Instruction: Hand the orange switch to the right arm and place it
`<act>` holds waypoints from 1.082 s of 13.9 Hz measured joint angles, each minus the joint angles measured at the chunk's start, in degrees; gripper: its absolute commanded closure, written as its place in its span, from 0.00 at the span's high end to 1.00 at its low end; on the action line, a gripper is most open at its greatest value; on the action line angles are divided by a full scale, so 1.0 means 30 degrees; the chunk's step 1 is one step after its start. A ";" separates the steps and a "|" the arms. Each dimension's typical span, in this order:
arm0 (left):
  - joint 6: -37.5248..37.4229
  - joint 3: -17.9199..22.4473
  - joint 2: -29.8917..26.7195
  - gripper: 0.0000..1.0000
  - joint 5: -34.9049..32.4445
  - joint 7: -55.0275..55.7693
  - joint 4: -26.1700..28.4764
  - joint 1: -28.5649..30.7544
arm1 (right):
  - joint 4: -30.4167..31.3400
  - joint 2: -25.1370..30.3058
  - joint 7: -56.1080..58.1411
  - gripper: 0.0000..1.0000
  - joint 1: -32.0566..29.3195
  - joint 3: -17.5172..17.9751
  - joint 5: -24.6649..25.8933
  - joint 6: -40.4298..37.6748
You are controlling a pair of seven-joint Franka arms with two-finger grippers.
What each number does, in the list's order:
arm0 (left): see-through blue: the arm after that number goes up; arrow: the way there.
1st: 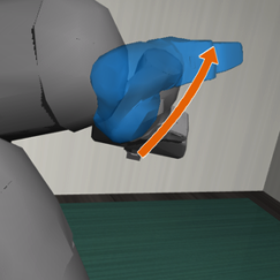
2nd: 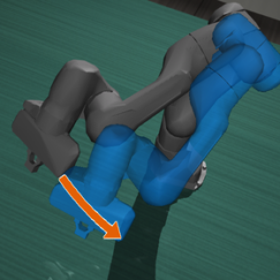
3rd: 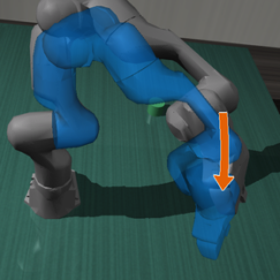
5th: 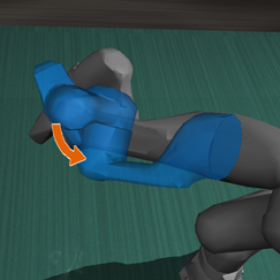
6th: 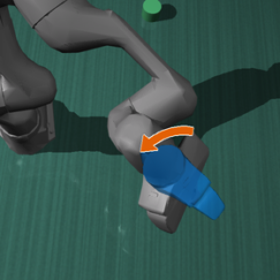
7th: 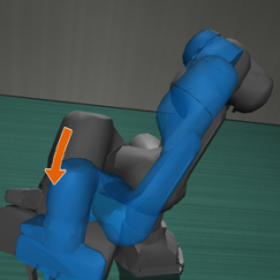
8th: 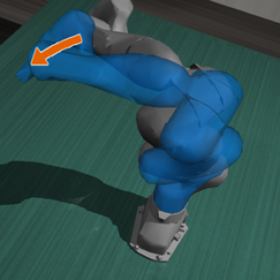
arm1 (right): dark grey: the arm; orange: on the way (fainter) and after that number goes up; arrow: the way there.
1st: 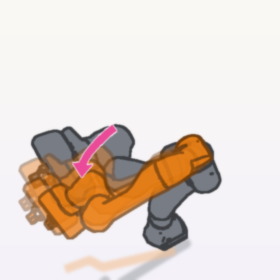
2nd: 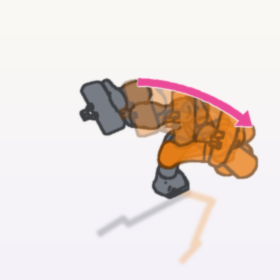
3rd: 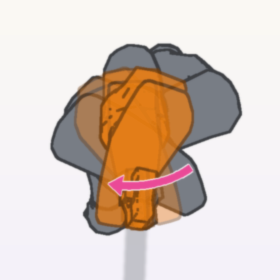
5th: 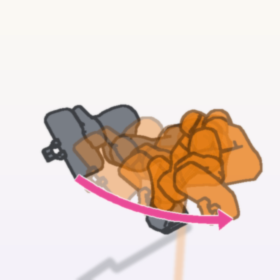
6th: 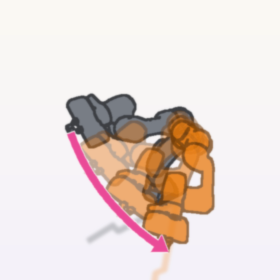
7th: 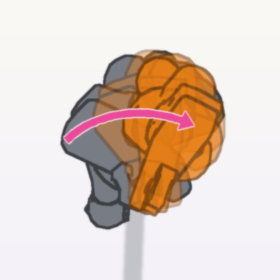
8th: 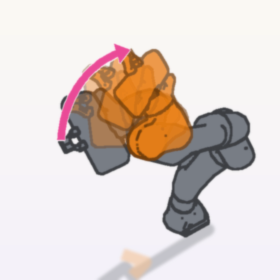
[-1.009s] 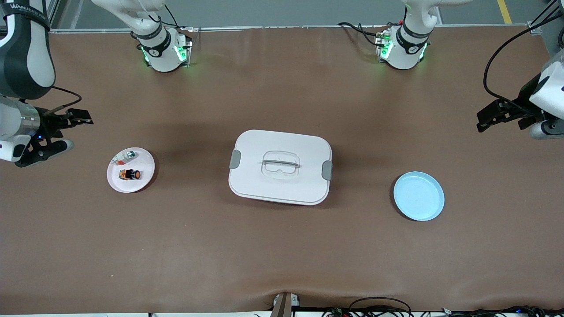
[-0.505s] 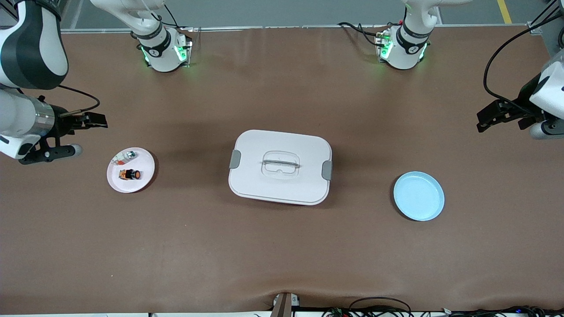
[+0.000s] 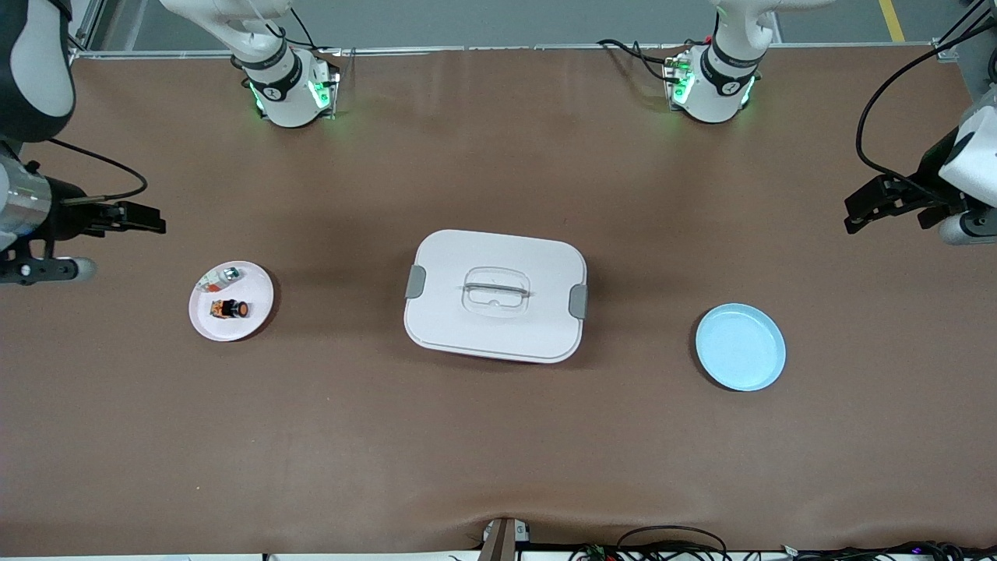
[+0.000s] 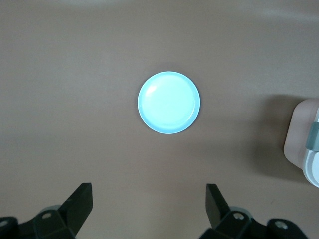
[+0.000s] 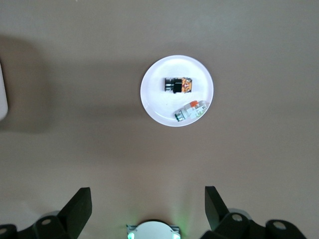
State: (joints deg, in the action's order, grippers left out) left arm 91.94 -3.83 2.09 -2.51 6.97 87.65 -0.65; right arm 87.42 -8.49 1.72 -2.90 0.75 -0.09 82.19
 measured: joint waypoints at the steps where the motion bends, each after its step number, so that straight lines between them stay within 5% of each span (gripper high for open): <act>1: 0.0000 0.0000 -0.0004 1.00 0.0000 0.0000 0.0000 0.0000 | -0.0253 0.0005 -0.0305 1.00 0.0000 0.0001 0.0002 -0.0004; 15: -0.0007 -0.0037 -0.0255 1.00 0.0000 0.0000 -0.0013 -0.0001 | -0.1896 0.0301 -0.0689 1.00 -0.0475 -0.0025 -0.0363 -0.0566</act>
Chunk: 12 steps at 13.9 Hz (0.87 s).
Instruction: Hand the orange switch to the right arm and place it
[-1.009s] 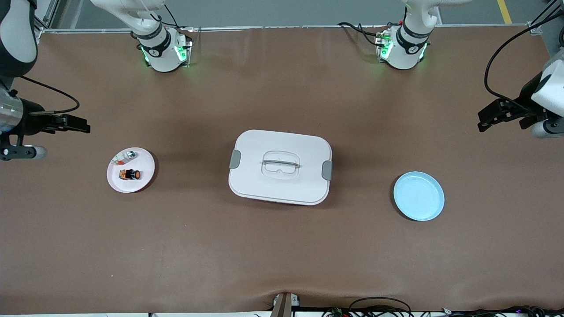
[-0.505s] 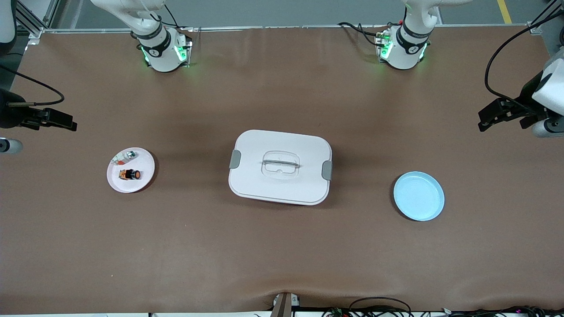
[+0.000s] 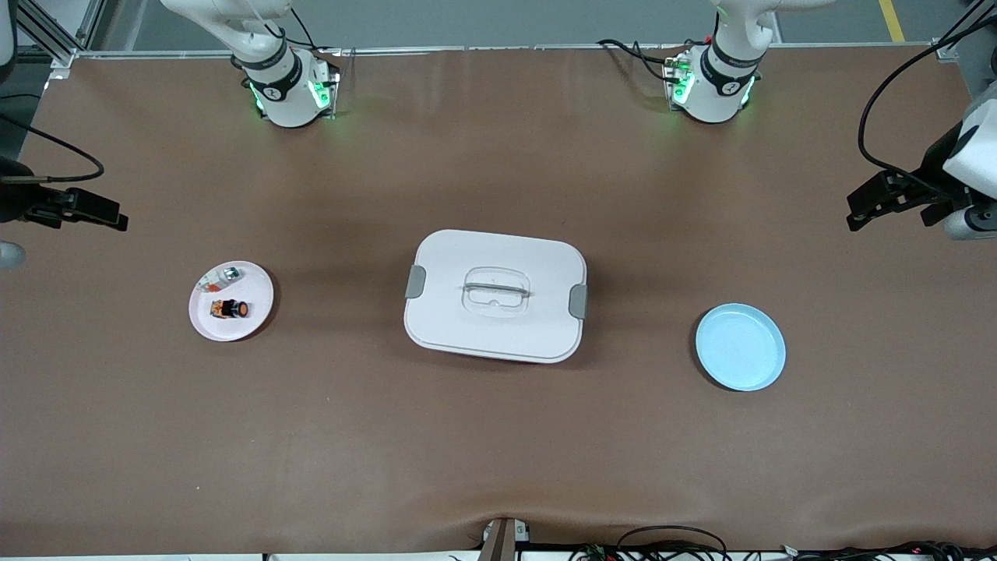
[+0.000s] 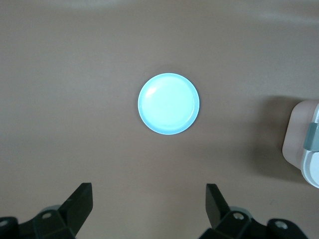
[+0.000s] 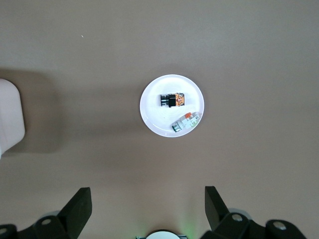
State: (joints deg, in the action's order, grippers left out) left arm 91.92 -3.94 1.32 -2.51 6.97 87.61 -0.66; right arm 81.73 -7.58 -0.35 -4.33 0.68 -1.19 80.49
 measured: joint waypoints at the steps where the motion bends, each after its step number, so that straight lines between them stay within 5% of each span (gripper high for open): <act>1: -0.0012 -0.0030 -0.0114 1.00 0.0000 0.0000 0.0025 -0.0002 | 0.0001 0.0015 0.0002 1.00 -0.0099 0.0000 -0.0073 0.0007; 12: 0.0040 -0.0058 -0.1360 1.00 0.0947 0.0004 0.1541 0.0020 | 0.0016 0.0991 -0.0016 1.00 -0.0190 0.0081 -0.0150 -0.0142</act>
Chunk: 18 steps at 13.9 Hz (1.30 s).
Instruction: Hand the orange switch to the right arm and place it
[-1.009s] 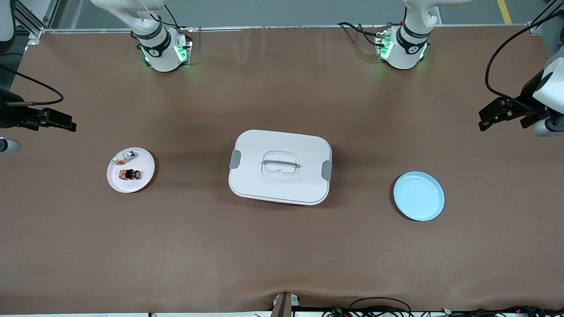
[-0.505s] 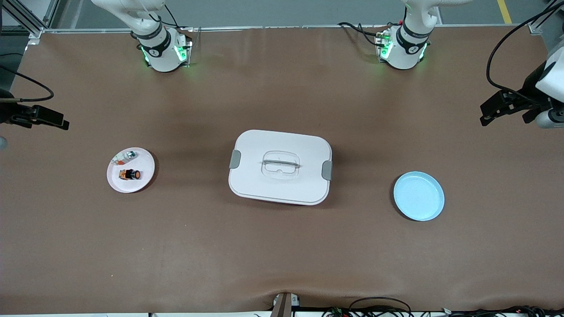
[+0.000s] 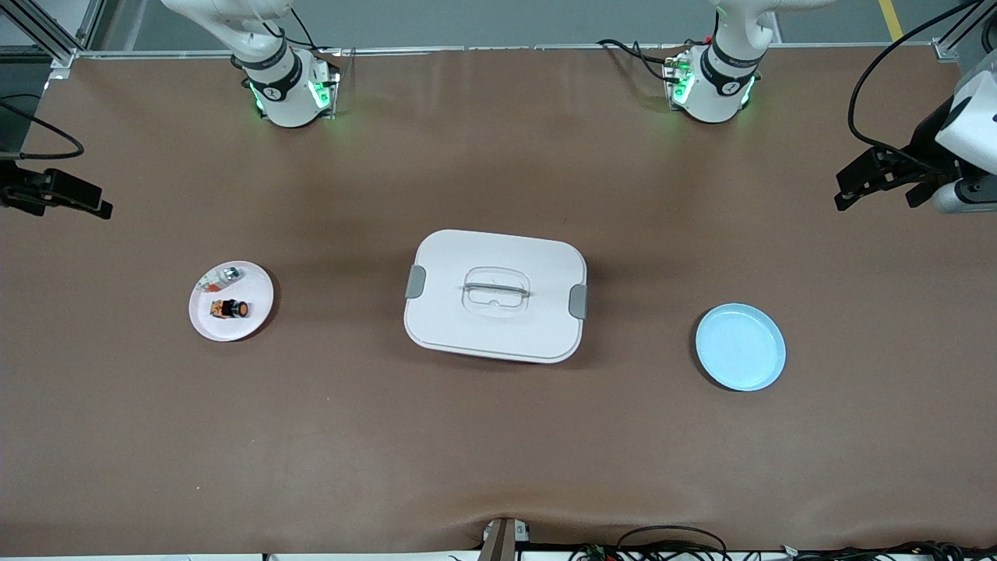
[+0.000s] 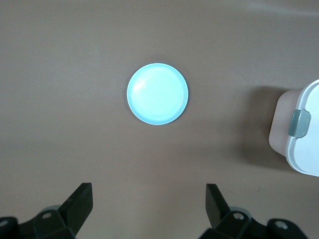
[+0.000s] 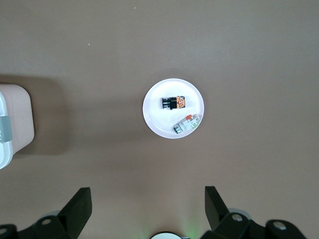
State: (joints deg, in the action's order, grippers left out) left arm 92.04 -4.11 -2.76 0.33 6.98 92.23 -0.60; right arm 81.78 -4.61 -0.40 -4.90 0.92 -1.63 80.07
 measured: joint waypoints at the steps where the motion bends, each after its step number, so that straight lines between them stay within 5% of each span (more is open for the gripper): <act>1: 0.0000 0.0000 0.0000 1.00 0.0000 0.0000 0.0023 0.0006 | 0.0052 0.0062 -0.0001 1.00 -0.0001 -0.0006 0.0000 -0.0018; 18: 0.0756 -0.0001 -0.0008 1.00 0.0000 -0.0013 0.0278 0.0033 | 0.3434 0.2709 0.0287 1.00 0.0367 0.0261 -0.0057 0.1648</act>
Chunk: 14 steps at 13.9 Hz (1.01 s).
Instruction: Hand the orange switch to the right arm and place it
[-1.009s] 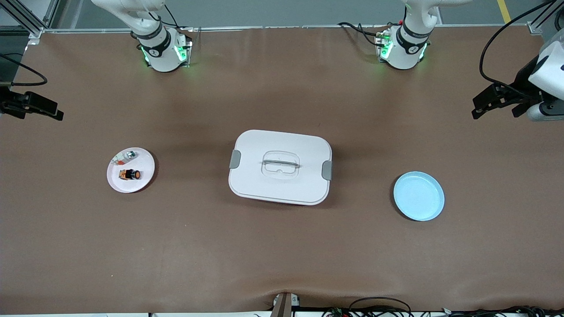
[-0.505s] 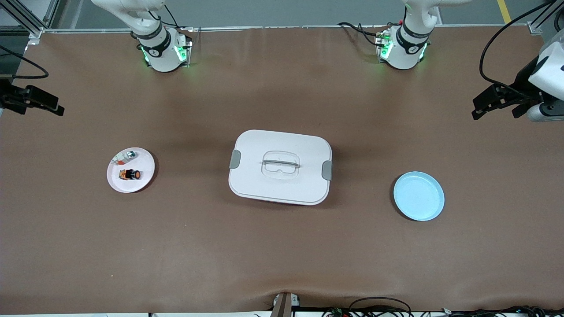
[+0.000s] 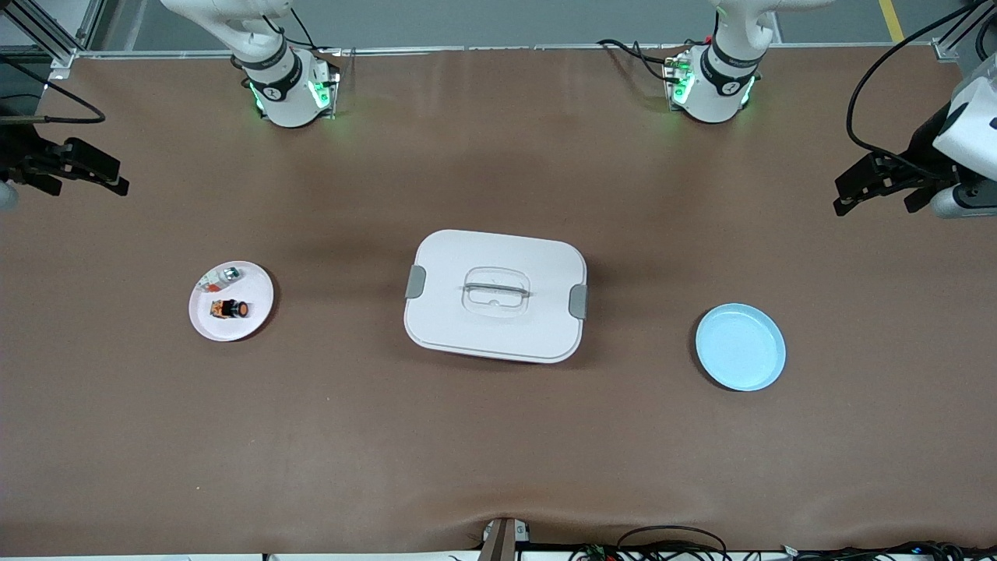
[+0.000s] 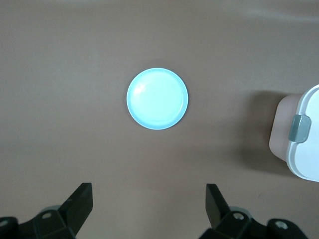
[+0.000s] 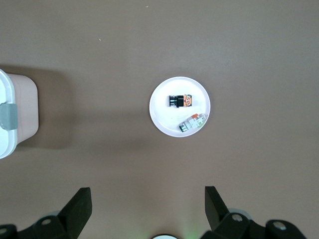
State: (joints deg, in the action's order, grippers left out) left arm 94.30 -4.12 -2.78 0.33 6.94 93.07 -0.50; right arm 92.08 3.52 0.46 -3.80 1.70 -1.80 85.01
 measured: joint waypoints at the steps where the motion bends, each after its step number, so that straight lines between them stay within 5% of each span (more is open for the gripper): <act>1: 0.0103 0.0000 0.0000 1.00 0.0000 0.0000 0.0001 0.0000 | 0.0228 0.0183 0.0005 1.00 0.0001 -0.0002 0.0000 0.0097; 14: 0.0317 -0.0015 0.0003 1.00 -0.0031 -0.0106 -0.0064 -0.0073 | 0.0505 0.0486 0.0026 1.00 -0.0004 -0.0163 0.0004 0.0926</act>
State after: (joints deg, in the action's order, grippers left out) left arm 95.25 -4.16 -2.77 0.24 6.62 92.88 -0.72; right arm 93.60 4.97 0.54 -3.81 1.21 -1.79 87.79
